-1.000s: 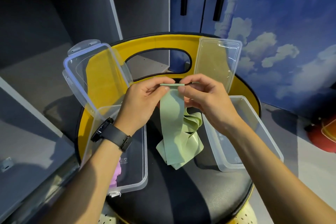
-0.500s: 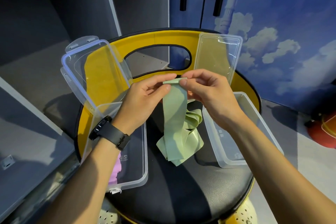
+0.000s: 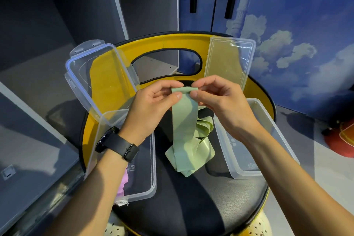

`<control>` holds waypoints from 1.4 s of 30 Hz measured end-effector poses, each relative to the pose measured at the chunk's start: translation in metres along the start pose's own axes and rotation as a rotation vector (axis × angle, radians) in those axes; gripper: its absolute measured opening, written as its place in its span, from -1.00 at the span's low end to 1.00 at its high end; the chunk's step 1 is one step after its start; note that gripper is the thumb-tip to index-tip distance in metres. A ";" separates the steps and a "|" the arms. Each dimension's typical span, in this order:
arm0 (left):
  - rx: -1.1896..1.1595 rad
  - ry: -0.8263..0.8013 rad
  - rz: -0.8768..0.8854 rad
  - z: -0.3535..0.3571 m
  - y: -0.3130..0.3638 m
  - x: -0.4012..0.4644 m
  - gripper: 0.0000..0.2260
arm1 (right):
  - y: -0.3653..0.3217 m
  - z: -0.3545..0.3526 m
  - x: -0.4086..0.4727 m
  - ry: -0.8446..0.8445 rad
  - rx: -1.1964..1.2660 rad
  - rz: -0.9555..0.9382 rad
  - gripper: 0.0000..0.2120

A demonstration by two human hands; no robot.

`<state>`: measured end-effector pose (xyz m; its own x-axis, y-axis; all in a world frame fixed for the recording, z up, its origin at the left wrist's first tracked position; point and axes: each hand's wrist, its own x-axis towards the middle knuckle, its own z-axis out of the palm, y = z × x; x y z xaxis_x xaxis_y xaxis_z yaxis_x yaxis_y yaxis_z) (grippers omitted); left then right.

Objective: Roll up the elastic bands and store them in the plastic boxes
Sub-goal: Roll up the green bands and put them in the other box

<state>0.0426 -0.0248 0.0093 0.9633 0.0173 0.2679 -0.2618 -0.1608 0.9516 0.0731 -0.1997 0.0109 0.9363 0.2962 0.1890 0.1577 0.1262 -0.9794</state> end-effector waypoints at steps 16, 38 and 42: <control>0.009 0.058 0.042 0.005 0.003 -0.003 -0.77 | 0.000 0.000 -0.003 -0.024 0.058 0.118 -0.79; -0.086 0.028 -0.040 -0.001 0.004 -0.002 -0.78 | -0.001 0.000 -0.003 0.001 0.091 0.130 -0.65; -0.091 0.019 -0.032 -0.001 0.002 -0.002 -0.78 | -0.004 -0.002 -0.003 0.012 0.084 0.185 -0.67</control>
<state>0.0399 -0.0243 0.0110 0.9701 0.0395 0.2394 -0.2363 -0.0698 0.9692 0.0701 -0.2026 0.0142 0.9506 0.3105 0.0052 -0.0435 0.1497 -0.9878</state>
